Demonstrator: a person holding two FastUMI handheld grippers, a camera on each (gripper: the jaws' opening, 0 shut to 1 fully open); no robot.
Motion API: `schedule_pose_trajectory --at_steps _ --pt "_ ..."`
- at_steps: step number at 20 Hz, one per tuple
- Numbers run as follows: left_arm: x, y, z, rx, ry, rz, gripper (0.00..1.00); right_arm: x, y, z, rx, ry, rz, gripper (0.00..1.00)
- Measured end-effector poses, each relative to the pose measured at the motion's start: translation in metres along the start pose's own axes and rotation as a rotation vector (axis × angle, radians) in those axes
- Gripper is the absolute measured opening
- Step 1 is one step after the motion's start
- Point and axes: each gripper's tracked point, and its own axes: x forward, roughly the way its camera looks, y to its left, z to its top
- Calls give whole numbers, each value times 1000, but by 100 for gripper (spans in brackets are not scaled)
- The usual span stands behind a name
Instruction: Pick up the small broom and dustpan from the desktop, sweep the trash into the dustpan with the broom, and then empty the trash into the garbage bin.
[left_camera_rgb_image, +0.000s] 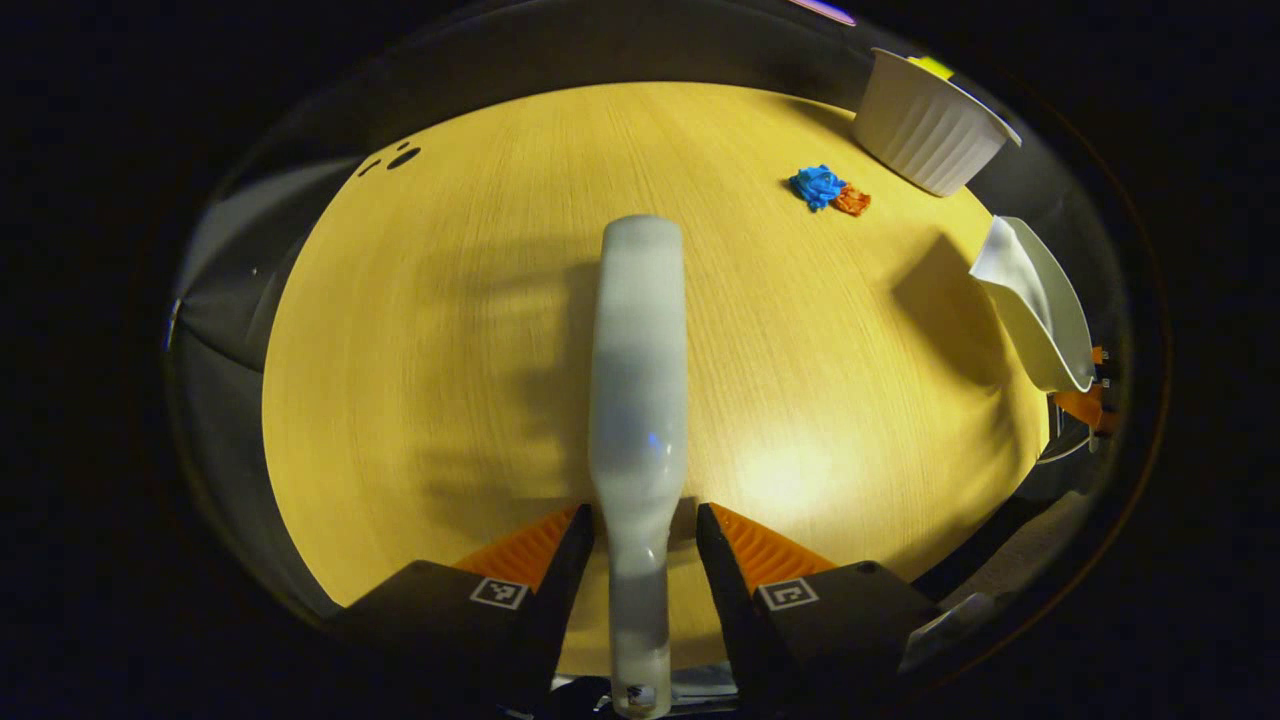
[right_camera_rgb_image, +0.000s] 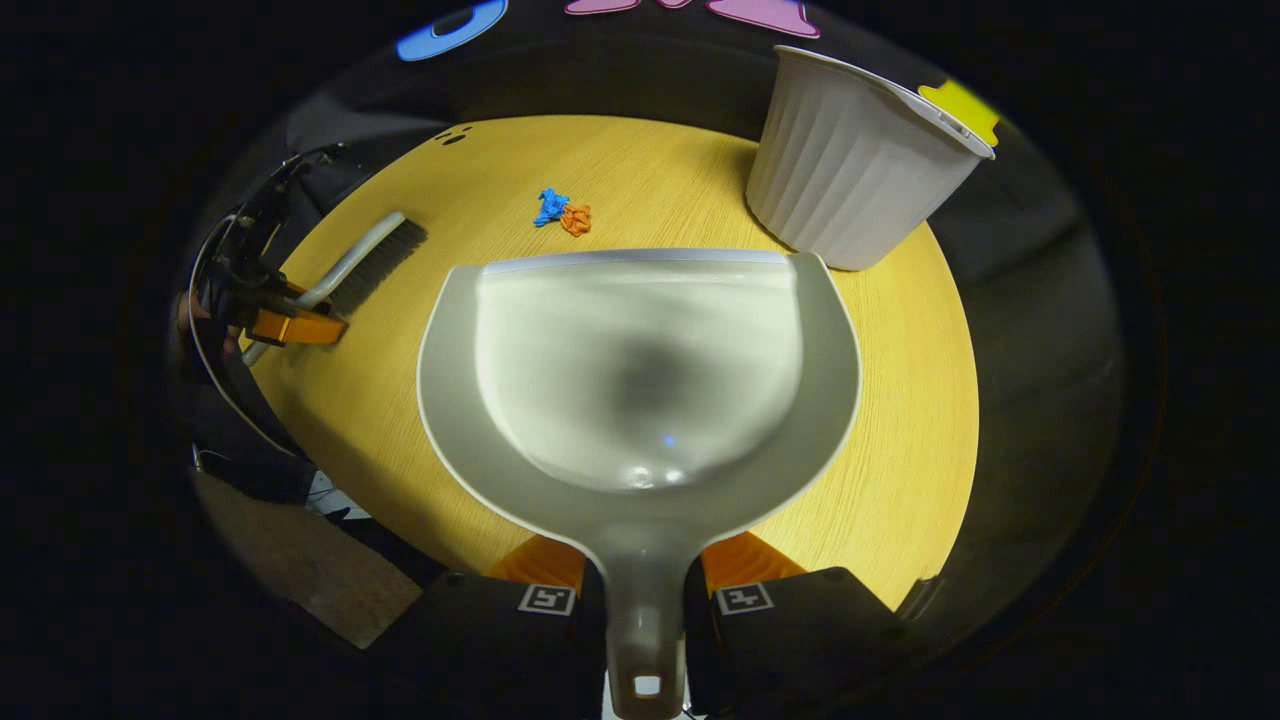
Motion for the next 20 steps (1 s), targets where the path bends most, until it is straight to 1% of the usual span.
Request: schedule_pose_trajectory --at_steps 2,3,4,5,6,7,8,9,10,11,12,14,15,16,17,20 --pt "0 2 5 18 -5 7 60 1 -1 3 -9 1 2 32" --pt "-2 2 7 23 -9 7 53 1 -1 4 -15 3 3 32" --pt "0 4 9 23 -8 14 51 2 -2 7 -23 5 6 36" --pt "2 3 9 17 6 19 40 3 -1 9 -35 10 11 32" --pt "0 0 10 9 12 11 30 5 1 11 -55 18 22 36" --pt "-4 -3 18 6 -2 -1 27 4 2 13 -85 29 37 36" --pt "-10 -1 28 8 -28 -1 26 3 3 14 -119 44 48 36" --pt "-14 2 43 19 -61 8 25 3 3 17 -150 59 56 31" --pt "-15 2 61 36 -89 18 25 4 3 19 -178 73 65 36" --pt "-17 2 77 52 -107 21 25 4 3 21 -200 89 73 31" --pt "-16 -1 93 66 -120 19 25 6 4 22 -217 107 80 36" --pt "-12 -9 123 109 -140 18 24 11 5 20 -240 159 94 36" --pt "-9 -14 138 138 -149 23 25 13 6 18 -243 187 100 36" --pt "-7 -19 150 167 -156 29 25 16 6 16 -249 204 104 40" --pt "-5 -25 162 193 -157 34 25 19 4 16 -255 217 103 36" --pt "-3 -44 187 248 -146 20 24 28 1 16 -272 240 101 36"
